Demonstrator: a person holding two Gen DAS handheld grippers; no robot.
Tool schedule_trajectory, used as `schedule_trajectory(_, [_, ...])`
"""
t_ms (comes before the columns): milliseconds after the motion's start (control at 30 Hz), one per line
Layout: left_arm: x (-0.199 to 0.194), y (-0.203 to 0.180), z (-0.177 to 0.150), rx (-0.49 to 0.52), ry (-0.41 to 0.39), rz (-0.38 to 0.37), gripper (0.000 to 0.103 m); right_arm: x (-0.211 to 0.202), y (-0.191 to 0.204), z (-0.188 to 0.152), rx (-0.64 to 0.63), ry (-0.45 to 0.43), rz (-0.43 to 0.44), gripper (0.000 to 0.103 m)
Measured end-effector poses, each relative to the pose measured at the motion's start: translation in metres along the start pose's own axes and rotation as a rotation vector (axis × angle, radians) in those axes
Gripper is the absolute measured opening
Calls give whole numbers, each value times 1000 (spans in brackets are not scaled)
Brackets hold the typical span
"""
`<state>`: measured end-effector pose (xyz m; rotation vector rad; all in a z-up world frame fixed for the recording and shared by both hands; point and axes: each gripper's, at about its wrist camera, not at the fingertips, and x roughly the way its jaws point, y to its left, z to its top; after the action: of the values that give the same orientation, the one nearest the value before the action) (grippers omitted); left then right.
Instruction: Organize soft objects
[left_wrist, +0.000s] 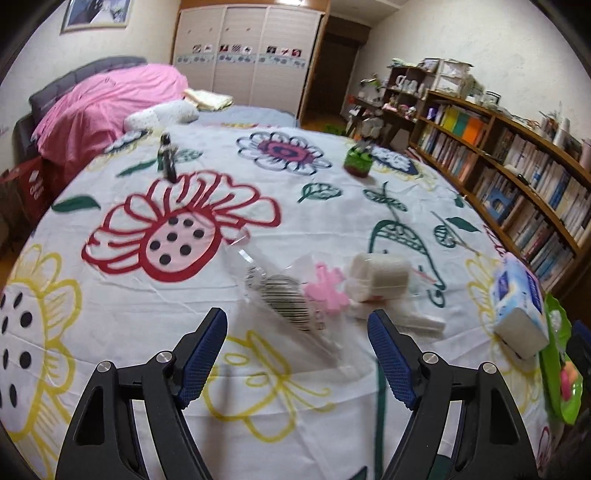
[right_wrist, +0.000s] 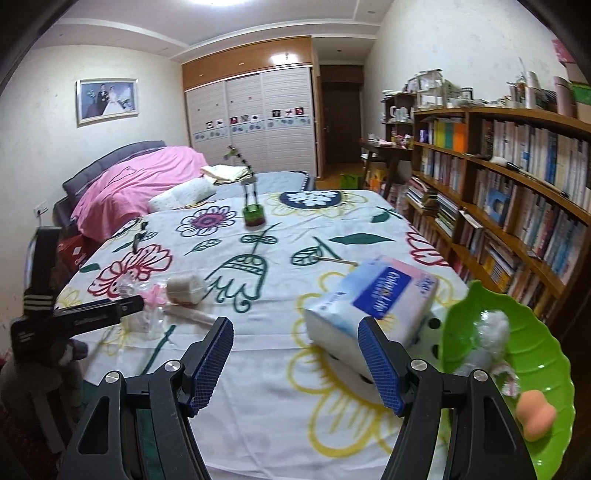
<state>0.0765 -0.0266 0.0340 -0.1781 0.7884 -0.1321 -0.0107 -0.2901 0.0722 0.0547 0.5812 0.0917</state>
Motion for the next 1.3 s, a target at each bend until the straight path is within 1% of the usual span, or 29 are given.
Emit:
schedule_trajectory(100, [7,5,0,-21,10,-12,79,7,10,0,-17,15,17,74])
schedule_trajectory(167, [12,6,1,-29,12,-24,73,11,15,-1,-26,29,31,74])
schedule_trajectory(200, [14,6,2,-28,15,-31,64,14,18,-1,-27,35,39,74])
schedule_trajectory(233, [16,5,2,-25,20,-38,51,16,21,-1,-29,44,51,74])
schedule_trajectory(267, [18,4,2,-20,34,-54,44,19,24,-1,-30,53,62,74])
schedule_trajectory(300, [20,4,2,-21,45,-76,32,20,27,-2,-32,58,69,74])
schedule_trajectory(333, [21,5,1,-27,53,-107,28,22,30,-2,-37,63,77,74])
schedule_trajectory(367, [19,6,0,-34,50,-119,26,23,33,-2,-43,66,81,74])
schedule_trajectory(533, [0,4,0,-15,2,-126,13,29,45,-3,-70,87,98,74])
schedule_trajectory(833, [-31,-1,-7,61,-44,-149,9,44,63,-3,-82,144,146,74])
schedule_trajectory(933, [-44,1,-11,97,-71,-140,9,51,69,-4,-67,170,191,74])
schedule_trajectory(1033, [-51,4,-15,115,-77,-127,9,59,78,-6,-56,201,237,74])
schedule_trajectory(1167, [-52,14,-20,105,-59,-123,9,68,97,-8,-70,231,285,74])
schedule_trajectory(1300, [-48,29,-21,59,-46,-102,9,77,117,-10,-107,246,313,74])
